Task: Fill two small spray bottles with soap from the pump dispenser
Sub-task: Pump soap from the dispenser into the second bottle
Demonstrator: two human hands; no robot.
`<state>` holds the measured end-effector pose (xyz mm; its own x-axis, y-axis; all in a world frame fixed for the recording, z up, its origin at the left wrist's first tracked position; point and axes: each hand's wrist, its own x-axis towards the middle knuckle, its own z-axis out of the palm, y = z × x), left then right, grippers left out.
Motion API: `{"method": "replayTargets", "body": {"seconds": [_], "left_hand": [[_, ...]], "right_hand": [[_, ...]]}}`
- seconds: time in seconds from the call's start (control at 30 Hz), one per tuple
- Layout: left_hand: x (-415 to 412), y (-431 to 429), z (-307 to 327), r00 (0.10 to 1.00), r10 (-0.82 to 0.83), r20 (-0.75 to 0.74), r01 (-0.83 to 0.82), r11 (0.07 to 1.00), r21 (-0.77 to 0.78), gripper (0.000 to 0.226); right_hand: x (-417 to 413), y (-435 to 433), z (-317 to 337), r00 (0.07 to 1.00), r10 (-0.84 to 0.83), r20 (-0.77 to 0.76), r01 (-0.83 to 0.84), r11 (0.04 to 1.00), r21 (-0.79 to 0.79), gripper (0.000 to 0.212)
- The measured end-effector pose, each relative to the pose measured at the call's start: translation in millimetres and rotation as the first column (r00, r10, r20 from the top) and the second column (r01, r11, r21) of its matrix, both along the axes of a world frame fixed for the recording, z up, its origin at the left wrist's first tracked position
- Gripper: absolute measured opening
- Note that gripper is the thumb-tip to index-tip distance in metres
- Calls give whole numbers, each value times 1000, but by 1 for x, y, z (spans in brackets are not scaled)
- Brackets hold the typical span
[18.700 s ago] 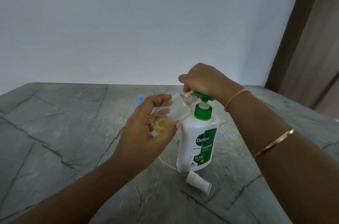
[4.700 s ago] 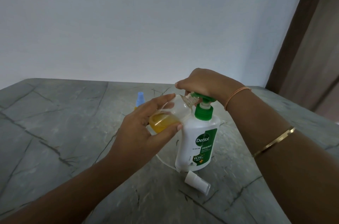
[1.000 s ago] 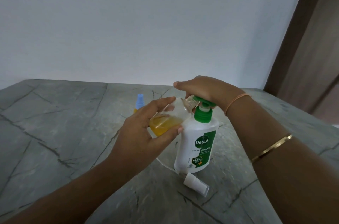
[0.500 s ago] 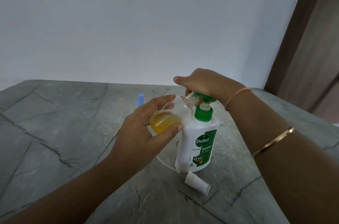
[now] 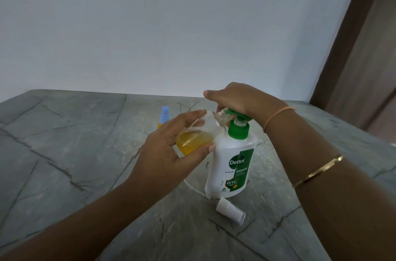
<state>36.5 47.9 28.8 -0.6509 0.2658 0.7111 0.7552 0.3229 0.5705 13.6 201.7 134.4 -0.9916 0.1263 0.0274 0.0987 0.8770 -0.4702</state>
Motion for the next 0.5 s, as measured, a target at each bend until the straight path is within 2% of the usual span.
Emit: {"method": "replayTargets", "body": {"seconds": [0.2,0.5], "left_hand": [[2,1,3,1000,7,11,-7,1000,27,51],[1,0,1,1000,-6,24,5,999,36,50]], "right_hand": [[-1,2,9,1000,15,1,-15,999,29,46],[3,0,4,1000,-9,22,10,999,-41,43]]}}
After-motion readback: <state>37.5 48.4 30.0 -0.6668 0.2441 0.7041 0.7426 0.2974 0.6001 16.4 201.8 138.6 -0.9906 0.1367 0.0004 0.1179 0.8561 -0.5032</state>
